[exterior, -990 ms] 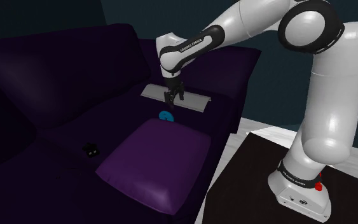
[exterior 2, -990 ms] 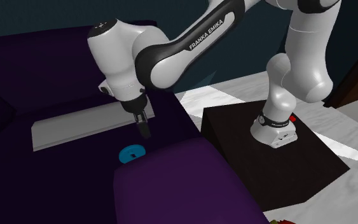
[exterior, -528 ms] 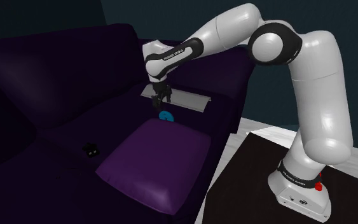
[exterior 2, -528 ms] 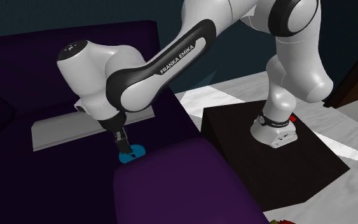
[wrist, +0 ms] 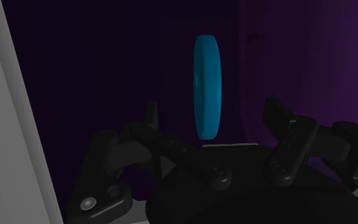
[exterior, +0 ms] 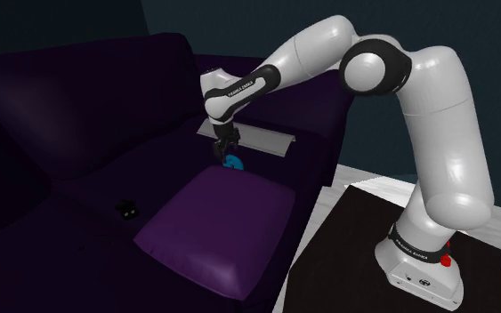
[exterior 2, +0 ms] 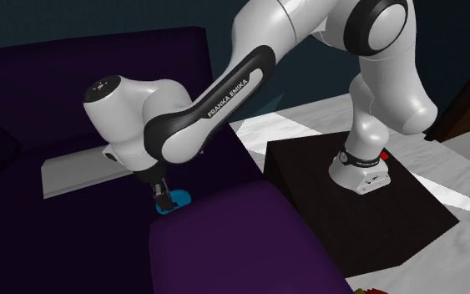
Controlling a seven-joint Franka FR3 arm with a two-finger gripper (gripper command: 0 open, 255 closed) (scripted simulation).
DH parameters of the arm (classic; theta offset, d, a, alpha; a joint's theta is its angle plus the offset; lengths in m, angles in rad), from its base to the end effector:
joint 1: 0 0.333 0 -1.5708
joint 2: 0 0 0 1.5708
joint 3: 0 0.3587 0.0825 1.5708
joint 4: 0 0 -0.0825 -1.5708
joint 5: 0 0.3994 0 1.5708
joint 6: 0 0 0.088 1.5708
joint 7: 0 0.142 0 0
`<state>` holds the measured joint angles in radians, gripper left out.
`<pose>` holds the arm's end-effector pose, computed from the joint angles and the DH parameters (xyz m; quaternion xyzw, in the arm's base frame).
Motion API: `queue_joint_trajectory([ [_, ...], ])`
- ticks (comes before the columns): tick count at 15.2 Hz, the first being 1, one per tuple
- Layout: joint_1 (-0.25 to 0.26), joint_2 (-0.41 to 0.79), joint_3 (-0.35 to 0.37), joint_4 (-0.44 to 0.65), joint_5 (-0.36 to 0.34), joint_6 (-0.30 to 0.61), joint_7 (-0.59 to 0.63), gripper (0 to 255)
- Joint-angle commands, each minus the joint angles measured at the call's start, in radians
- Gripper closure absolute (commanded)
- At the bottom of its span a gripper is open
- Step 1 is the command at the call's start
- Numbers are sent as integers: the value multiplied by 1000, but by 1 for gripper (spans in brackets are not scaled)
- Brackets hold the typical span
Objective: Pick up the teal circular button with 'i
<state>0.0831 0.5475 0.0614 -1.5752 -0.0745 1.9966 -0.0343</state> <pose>0.7044 0.0900 0.3058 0.9926 0.1030 -0.0613 0.0201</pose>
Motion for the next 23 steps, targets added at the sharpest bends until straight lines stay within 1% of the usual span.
queue_joint_trajectory([
  [1,1,3,0,-1,0,4,1,255],
  [10,0,1,0,-3,0,4,0,255],
  [23,0,-63,3,76,6,-138,-8,255],
])
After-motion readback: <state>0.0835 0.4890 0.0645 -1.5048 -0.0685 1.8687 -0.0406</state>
